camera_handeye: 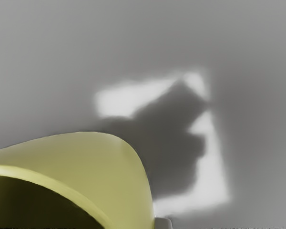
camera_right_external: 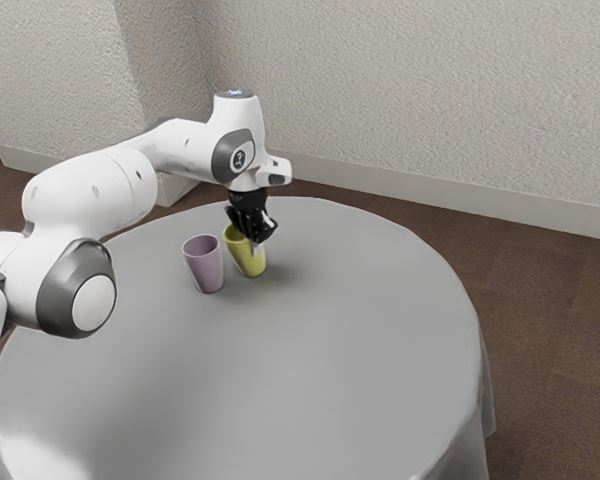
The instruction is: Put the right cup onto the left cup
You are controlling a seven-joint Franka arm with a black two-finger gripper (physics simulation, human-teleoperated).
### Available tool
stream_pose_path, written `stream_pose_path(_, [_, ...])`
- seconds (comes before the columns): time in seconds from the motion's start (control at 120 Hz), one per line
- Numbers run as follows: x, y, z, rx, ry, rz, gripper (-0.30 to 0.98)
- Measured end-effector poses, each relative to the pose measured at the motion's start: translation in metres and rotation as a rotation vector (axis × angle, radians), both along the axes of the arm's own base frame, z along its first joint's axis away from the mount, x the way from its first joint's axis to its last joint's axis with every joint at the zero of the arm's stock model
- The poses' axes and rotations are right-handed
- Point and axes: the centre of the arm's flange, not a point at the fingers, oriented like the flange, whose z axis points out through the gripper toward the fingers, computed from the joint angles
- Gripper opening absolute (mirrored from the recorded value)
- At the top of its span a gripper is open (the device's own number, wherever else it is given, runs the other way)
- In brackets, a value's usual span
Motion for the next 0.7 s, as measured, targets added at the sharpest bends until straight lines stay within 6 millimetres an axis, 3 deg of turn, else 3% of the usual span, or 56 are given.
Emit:
stream_pose_path(0.175, [-0.003,-0.001,0.029,0.026,-0.012,-0.009,-0.09])
stream_pose_path(0.375, [-0.012,-0.009,0.103,0.032,-0.078,-0.022,-0.1])
stream_pose_path(0.583, [-0.041,-0.011,0.153,0.03,-0.072,-0.023,-0.1])
stream_pose_path(0.7, [-0.059,-0.005,0.166,0.031,-0.058,-0.013,-0.1])
